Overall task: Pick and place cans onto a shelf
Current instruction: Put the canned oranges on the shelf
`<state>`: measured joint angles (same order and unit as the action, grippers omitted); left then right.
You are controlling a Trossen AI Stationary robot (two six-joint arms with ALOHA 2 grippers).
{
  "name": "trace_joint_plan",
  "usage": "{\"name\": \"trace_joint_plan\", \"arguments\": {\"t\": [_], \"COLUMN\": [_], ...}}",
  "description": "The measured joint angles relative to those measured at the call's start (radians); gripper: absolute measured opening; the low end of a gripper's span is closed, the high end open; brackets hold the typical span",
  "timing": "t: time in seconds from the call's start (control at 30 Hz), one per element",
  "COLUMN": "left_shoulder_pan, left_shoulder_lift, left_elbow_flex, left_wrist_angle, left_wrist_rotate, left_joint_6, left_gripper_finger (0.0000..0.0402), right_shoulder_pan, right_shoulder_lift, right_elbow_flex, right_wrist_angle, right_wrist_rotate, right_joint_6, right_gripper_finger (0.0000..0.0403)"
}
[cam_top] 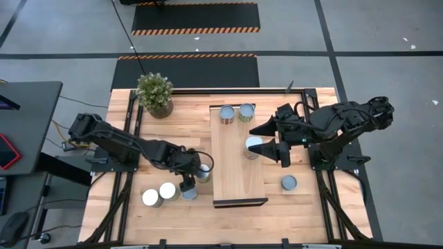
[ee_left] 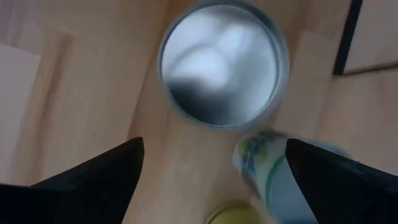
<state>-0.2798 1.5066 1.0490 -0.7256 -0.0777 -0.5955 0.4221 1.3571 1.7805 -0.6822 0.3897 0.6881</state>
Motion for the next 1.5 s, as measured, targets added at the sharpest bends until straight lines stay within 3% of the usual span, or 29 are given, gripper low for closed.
{"name": "trace_joint_plan", "arguments": {"t": [0.37,0.53,0.9,1.27,1.5], "left_shoulder_pan": [-0.041,-0.062,-0.059,-0.059,-0.059], "left_shoulder_lift": [0.000,0.006,0.083,0.083,0.063], "left_elbow_flex": [-0.084,-0.093,-0.092,-0.092,-0.092], "left_wrist_angle": [0.223,0.250,0.338,0.338,0.285], "left_wrist_rotate": [-0.132,-0.246,-0.236,-0.261,-0.259], "left_joint_6": [-0.027,-0.025,-0.021,-0.007,0.051], "left_gripper_finger": [0.0398,0.0398,0.0394,0.0305,0.0316], "right_shoulder_pan": [0.000,0.000,0.000,0.000,0.000], "right_shoulder_lift": [0.000,0.000,0.000,0.000,0.000], "right_elbow_flex": [0.000,0.000,0.000,0.000,0.000], "right_wrist_angle": [0.001,0.001,0.009,0.016,0.015], "right_wrist_rotate": [0.000,0.001,0.002,0.002,0.001], "right_joint_6": [0.027,0.031,0.035,0.035,0.042], "right_gripper_finger": [0.0364,0.0364,0.0364,0.0364,0.0364]}}
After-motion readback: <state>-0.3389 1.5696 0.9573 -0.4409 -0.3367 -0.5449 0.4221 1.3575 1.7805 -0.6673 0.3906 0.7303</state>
